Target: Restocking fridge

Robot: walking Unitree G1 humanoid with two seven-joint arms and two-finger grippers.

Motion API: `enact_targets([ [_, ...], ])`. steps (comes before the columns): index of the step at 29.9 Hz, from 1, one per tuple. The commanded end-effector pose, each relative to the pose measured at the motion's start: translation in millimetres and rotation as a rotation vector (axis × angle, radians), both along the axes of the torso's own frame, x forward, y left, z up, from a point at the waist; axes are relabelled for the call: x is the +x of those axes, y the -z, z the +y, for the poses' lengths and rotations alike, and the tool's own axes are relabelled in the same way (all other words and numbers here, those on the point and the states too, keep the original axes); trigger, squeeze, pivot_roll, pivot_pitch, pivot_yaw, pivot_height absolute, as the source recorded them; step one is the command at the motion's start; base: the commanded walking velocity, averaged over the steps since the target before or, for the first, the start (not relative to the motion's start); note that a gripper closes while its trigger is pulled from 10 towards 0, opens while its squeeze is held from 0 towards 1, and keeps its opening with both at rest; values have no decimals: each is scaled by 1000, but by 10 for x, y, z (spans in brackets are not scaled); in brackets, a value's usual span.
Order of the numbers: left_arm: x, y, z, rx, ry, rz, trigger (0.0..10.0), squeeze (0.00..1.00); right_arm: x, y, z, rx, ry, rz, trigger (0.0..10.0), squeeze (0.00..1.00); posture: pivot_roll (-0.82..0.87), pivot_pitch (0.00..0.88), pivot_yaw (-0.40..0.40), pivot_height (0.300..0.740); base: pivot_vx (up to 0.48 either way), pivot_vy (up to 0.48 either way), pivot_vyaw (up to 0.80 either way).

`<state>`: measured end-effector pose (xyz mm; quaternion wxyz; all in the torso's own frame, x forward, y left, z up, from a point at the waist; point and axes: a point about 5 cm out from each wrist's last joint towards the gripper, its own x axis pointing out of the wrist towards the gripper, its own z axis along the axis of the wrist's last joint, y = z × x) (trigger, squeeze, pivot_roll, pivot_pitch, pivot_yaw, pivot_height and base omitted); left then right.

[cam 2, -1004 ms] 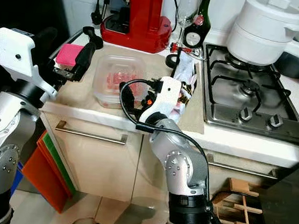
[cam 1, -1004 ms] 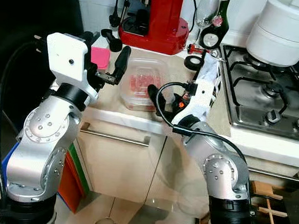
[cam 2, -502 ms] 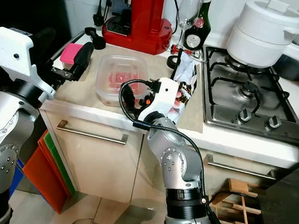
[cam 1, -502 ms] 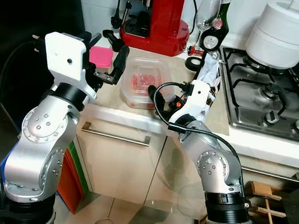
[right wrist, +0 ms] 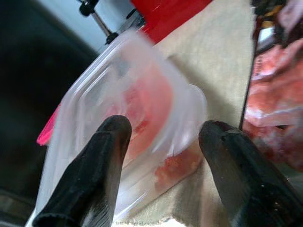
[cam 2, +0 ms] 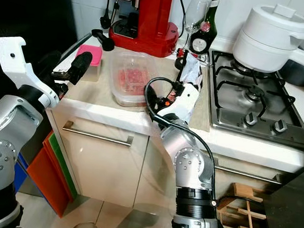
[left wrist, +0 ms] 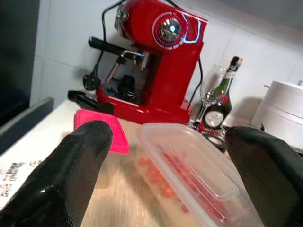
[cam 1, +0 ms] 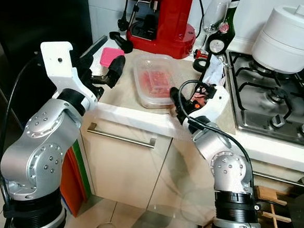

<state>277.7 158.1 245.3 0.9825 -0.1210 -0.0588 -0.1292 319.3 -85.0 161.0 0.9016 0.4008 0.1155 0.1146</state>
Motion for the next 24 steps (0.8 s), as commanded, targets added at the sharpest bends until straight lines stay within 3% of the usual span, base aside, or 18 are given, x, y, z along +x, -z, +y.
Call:
enact_targets([
  [1,12,-29,-40,2,17,6,10000,0,-14,-17,315,133,-28,71,0,0,171,6,-24,711,0,0,0],
  [10,9,-41,-46,-5,30,19,10000,0,61,-272,185,219,12,-30,0,0,166,11,-25,711,0,0,0],
  [17,17,-62,-53,9,33,9,10000,0,163,-425,-78,156,147,-142,0,0,164,7,-24,711,0,0,0],
  [24,15,-63,-71,12,37,6,10000,0,181,-481,-106,88,149,-195,0,0,162,7,-27,711,0,0,0],
])
